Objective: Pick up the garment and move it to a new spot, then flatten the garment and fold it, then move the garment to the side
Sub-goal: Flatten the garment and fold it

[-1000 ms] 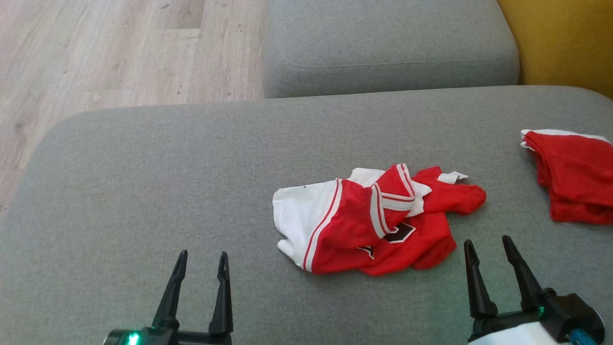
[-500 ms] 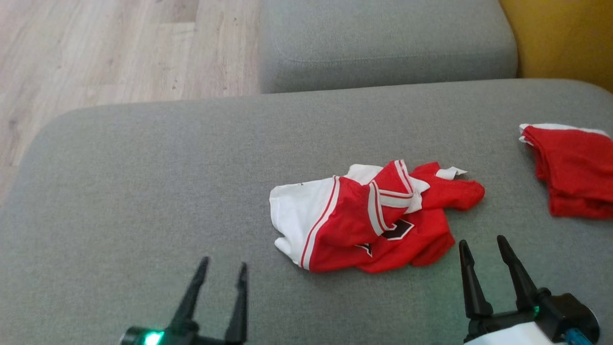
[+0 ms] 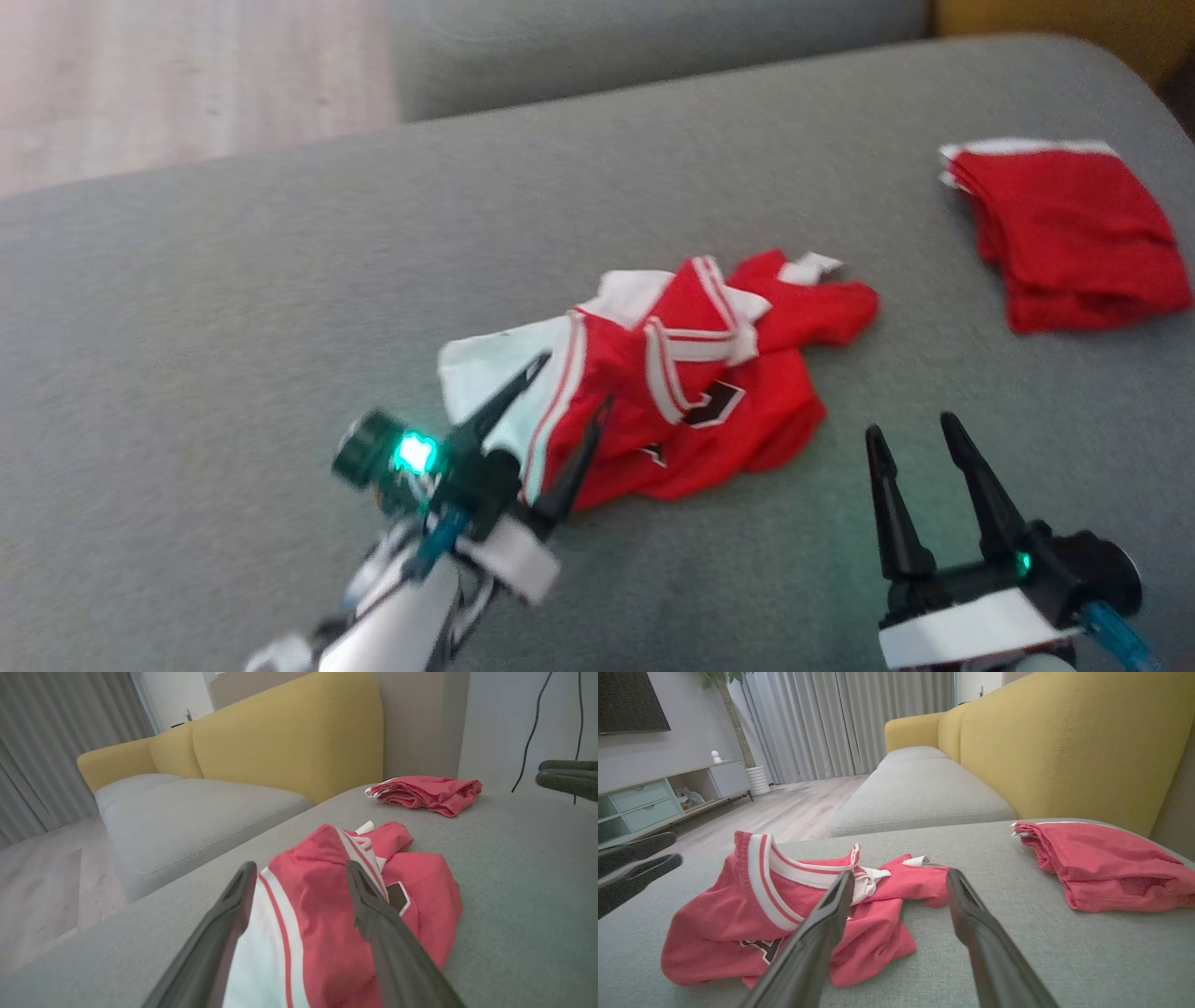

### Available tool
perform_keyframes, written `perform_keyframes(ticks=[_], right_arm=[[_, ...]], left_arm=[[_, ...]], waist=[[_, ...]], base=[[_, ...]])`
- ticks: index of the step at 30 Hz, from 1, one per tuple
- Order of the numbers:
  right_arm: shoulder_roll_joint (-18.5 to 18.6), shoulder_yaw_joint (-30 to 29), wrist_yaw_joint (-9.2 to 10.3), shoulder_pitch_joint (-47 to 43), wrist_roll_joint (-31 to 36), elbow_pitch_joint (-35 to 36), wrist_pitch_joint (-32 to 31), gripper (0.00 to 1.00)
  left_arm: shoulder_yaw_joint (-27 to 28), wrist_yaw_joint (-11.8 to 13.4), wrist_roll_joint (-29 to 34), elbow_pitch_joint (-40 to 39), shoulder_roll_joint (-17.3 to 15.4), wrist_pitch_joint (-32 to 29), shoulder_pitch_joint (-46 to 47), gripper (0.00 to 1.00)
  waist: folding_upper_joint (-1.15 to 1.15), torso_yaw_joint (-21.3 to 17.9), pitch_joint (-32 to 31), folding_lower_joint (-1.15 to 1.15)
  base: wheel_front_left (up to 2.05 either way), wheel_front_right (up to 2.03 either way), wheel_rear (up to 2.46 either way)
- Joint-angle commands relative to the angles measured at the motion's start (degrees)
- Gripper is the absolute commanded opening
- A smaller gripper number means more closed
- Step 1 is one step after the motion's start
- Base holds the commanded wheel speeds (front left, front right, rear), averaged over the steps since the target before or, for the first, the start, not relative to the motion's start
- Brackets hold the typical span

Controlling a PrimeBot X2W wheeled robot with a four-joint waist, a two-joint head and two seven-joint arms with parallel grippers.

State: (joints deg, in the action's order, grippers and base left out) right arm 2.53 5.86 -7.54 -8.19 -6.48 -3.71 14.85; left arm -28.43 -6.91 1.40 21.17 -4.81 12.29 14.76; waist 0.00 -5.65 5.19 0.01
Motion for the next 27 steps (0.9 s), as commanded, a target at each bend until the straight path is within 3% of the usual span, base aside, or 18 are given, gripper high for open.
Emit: perform_keyframes(ticks=[1,6,9,10,11,15,20,27], right_arm=[[0.35,1.87,0.05,2.59,0.26,2.07,0.15,1.00],[0.35,2.47,0.05,3.40,-0.19,2.11,0.15,1.00],[0.35,2.54,0.05,3.58,-0.57,2.05,0.15,1.00],[0.35,2.47,0.05,3.60,-0.74,2.09,0.15,1.00],[0.35,2.48,0.05,3.63,-0.86,2.12,0.15,1.00],[0.35,2.90,0.05,3.82,-1.24,1.94,0.15,1.00],[0.35,4.31,0.05,4.30,-1.77,1.61,0.15,1.00],[0.35,4.52,0.05,3.51,-1.94,1.32,0.15,1.00]], left_arm=[[0.96,-0.17,0.53,-0.45,-0.67,-0.63,4.60,1.00],[-1.10,-0.47,-0.57,5.14,-2.03,-6.15,10.57,1.00],[-5.52,-0.54,-3.30,7.38,-2.98,-9.61,12.08,1.00],[-7.16,-0.55,-4.60,7.53,-3.45,-10.08,12.52,0.61],[-8.51,-0.56,-5.76,7.30,-3.95,-9.93,13.01,0.00],[-11.86,-0.57,-9.37,6.32,-5.35,-8.90,14.77,0.00],[-15.03,-0.57,-15.88,2.96,-4.54,-6.40,18.91,0.00],[-14.80,-0.58,-21.90,-0.54,-2.83,-2.28,34.09,0.00]], waist=[[0.00,-3.35,2.78,-0.01],[0.00,-7.07,4.89,-0.01],[0.00,-8.80,5.55,-0.01],[0.00,-9.21,5.69,-0.01],[0.00,-9.60,5.81,-0.01],[0.00,-10.95,5.57,-0.01],[0.00,-13.05,4.39,-0.01],[0.00,-14.53,2.34,-0.01]], base=[[0.00,0.00,0.00],[0.00,0.00,0.00],[0.00,0.00,0.00],[0.00,0.00,0.00],[0.00,0.00,0.00],[0.00,0.00,0.00],[0.00,0.00,0.00],[0.00,0.00,0.00]])
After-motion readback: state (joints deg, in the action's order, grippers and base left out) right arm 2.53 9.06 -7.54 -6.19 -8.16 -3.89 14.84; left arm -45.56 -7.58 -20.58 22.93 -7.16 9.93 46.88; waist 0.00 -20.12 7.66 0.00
